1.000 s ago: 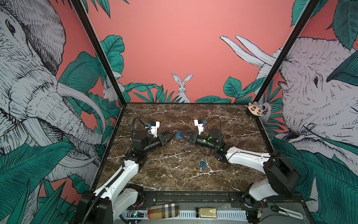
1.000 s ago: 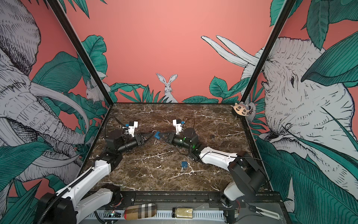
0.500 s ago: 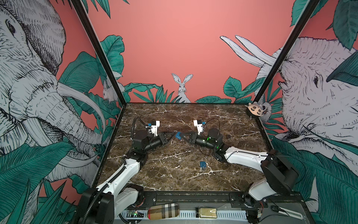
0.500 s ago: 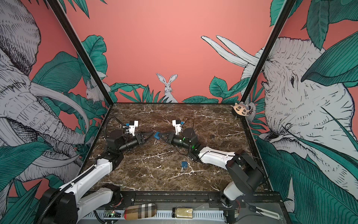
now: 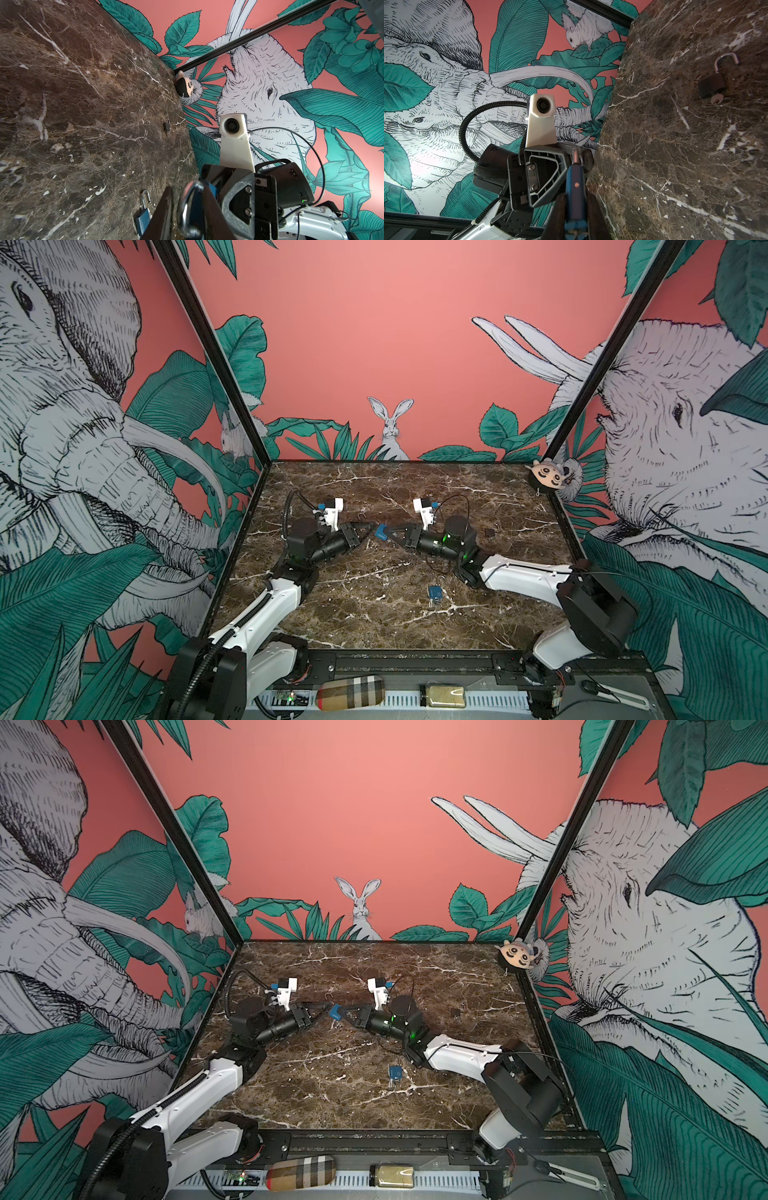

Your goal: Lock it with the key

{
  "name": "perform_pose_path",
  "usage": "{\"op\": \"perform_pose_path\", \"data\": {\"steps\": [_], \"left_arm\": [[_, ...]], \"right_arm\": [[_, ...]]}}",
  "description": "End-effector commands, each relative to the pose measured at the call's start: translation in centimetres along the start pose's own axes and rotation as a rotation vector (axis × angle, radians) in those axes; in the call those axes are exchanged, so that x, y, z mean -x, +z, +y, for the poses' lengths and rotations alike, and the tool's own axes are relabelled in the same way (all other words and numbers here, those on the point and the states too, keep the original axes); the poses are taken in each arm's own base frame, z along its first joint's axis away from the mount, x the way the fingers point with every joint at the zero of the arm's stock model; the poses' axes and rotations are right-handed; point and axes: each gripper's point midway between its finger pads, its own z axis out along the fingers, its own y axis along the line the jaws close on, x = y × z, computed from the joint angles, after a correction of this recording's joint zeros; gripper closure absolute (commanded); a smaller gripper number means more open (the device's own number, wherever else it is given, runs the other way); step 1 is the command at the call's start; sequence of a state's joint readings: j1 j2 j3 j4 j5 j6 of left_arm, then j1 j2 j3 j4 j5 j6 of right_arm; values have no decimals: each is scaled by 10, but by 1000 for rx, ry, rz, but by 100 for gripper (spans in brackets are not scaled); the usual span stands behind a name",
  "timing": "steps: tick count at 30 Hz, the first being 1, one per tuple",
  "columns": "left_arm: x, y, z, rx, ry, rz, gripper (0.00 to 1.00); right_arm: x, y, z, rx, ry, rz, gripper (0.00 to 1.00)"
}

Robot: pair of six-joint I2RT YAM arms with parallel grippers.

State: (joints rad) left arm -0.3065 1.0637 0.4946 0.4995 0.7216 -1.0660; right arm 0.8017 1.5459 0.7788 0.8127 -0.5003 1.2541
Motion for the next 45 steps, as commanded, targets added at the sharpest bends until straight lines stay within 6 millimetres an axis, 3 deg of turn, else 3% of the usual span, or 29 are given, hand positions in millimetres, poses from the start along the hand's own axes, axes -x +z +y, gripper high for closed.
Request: {"op": "perform_pose_path", "data": {"steps": [1,8,30,39,45], "left_arm": [[0,0,-5,-26,12,0,77],[-3,2,-6,-35,16,15,85],[-1,8,-6,-7,21,63,96],[3,15,1,8,-5,63,100],[5,15,1,26,5,67,100]], "right_arm": [[7,5,35,115,-54,-15,100],[7,6,34,119,-51,-15,100],[9,4,38,113,-72,-21,100],[9,1,37,111,-75,-23,82],[11,-3,34,108,-68,-34,62]]}}
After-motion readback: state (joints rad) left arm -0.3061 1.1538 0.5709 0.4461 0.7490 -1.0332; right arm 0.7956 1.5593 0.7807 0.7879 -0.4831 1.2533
